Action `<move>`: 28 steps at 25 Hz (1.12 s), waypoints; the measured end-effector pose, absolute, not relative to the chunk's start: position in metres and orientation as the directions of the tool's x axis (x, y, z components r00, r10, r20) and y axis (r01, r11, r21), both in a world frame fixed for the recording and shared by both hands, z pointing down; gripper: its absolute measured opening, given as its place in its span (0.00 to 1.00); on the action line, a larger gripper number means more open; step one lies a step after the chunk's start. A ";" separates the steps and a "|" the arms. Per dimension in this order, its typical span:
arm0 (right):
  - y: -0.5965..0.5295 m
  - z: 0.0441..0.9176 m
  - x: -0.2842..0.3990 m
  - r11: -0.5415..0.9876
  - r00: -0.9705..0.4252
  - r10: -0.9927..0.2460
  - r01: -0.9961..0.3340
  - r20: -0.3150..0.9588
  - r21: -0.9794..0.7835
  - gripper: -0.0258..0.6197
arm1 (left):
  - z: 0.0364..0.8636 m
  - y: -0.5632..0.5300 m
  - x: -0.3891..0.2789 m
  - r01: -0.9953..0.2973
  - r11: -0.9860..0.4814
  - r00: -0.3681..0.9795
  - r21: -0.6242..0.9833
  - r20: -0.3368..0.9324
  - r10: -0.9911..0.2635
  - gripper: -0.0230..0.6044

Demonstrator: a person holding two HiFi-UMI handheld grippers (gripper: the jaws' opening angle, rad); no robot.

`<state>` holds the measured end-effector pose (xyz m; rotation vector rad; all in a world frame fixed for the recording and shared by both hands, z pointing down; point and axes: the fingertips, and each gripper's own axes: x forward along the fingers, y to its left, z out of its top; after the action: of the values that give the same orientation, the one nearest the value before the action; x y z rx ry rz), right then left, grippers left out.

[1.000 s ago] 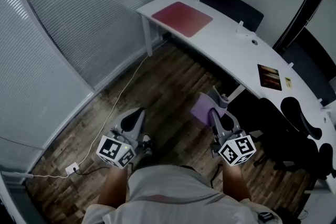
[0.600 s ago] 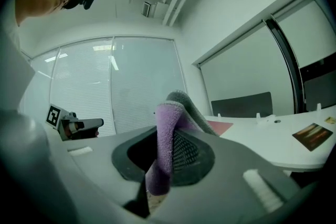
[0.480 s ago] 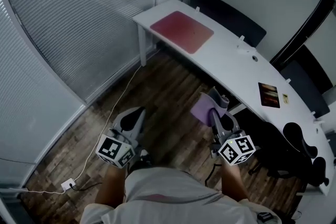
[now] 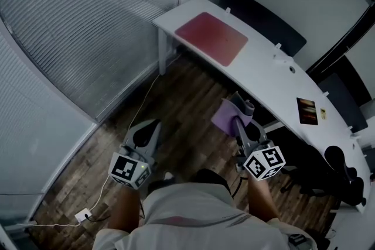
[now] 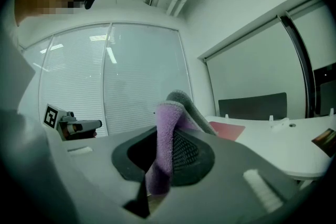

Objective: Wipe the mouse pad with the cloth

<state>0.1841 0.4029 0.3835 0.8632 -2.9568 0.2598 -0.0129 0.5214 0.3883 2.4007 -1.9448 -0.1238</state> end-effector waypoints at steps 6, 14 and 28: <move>0.366 0.394 0.157 0.820 -0.837 -0.534 -0.547 0.119 -0.169 0.11 | 0.398 0.486 -0.038 -0.970 -0.216 0.215 0.114 -0.018 -0.976 0.04; 0.265 0.408 0.113 0.830 -0.856 -0.507 -0.517 0.101 -0.211 0.11 | 0.400 0.395 -0.078 -0.978 -0.180 0.181 0.101 0.000 -0.983 0.04; -0.002 0.410 0.096 0.810 -0.837 -0.535 -0.548 0.120 -0.210 0.11 | 0.398 0.112 -0.098 -0.968 -0.220 0.225 0.121 0.037 -0.974 0.04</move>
<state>0.0960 -0.0018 0.4097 0.8785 -2.9363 0.3660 -0.0979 0.1123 0.3979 2.3643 -1.8837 -0.0712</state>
